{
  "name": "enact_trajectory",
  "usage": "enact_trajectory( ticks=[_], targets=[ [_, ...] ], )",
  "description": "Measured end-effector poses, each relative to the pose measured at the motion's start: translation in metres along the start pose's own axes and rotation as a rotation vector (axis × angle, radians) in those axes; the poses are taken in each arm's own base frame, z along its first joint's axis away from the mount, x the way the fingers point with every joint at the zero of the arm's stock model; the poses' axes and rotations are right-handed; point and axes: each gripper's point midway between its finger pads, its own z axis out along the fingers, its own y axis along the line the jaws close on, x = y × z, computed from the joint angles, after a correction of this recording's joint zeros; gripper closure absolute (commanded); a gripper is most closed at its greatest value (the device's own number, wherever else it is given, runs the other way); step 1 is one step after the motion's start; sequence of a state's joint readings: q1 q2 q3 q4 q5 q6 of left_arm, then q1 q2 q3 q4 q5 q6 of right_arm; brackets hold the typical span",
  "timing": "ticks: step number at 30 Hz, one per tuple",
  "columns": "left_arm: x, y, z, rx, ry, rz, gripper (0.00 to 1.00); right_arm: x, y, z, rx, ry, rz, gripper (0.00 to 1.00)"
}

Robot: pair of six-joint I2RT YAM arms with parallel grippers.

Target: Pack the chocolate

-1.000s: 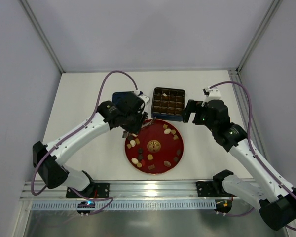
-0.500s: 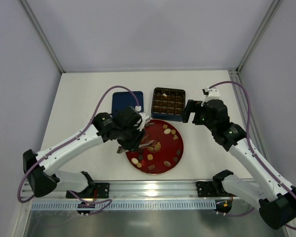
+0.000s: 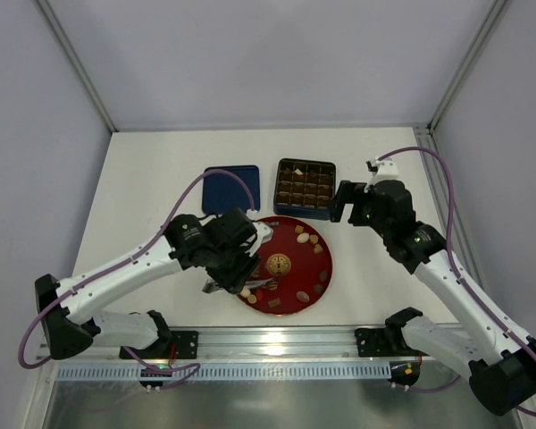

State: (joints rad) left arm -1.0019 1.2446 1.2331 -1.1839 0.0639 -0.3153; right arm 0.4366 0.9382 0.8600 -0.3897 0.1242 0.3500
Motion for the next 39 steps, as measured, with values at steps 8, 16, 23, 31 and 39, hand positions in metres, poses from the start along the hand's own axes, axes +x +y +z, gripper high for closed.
enact_trajectory(
  ticks=[8, 16, 23, 31, 39],
  targets=[
    [0.009, -0.004, 0.001, -0.008, 0.030, 0.031, 0.54, 0.001, 0.000, 0.000, 0.000, 0.001, 0.000, 0.00],
    [0.010, -0.004, 0.008, -0.026, 0.058, 0.044, 0.54, 0.001, 0.000, 0.000, 0.000, 0.000, 0.000, 0.00],
    [0.009, -0.002, 0.013, -0.042, 0.074, 0.046, 0.54, 0.002, -0.001, 0.000, 0.001, 0.003, 0.000, 0.00],
    [0.008, -0.003, 0.015, -0.040, 0.070, 0.048, 0.55, 0.002, -0.001, -0.001, 0.000, 0.000, 0.000, 0.00],
    [0.005, -0.004, 0.019, -0.039, 0.073, 0.051, 0.57, 0.004, -0.002, -0.001, 0.002, 0.003, 0.000, 0.00]
  ],
)
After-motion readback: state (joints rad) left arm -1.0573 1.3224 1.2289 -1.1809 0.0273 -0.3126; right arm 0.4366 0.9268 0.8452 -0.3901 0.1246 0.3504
